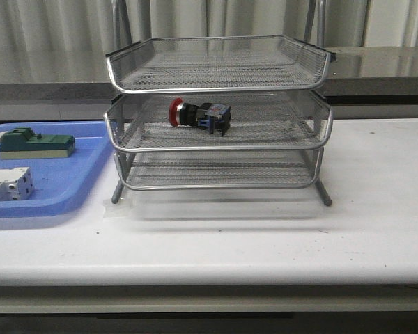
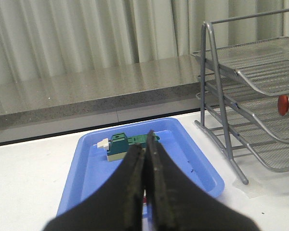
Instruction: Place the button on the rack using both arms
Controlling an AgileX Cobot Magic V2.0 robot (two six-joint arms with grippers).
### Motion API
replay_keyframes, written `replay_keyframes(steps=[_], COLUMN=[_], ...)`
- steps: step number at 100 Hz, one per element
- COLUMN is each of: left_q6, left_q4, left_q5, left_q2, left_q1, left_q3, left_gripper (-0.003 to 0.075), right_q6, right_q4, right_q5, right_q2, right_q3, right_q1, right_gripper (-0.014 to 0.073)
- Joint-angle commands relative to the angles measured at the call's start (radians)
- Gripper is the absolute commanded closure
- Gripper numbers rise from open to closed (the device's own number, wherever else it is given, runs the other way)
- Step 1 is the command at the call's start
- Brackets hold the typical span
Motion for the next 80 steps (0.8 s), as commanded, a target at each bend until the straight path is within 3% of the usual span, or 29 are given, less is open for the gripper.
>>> replay_keyframes(steps=[1, 23, 80], left_q6=[-0.014, -0.014, -0.014], left_q4=[-0.027, -0.059, -0.075], left_q5=[-0.088, -0.087, -0.087], left_q2=[-0.033, -0.033, -0.033], left_q1=[0.014, 0.075, 0.076], left_q3=[0.036, 0.043, 0.043], left_gripper=[0.0740, 0.0740, 0.0740], right_q6=[-0.003, -0.003, -0.003], right_q4=[-0.006, -0.006, -0.006], right_q5=[-0.085, -0.085, -0.085], right_q2=[-0.019, -0.019, -0.019], right_q3=[-0.016, -0.016, -0.016], right_q1=[-0.008, -0.008, -0.008], right_gripper=[0.0663, 0.0663, 0.0663])
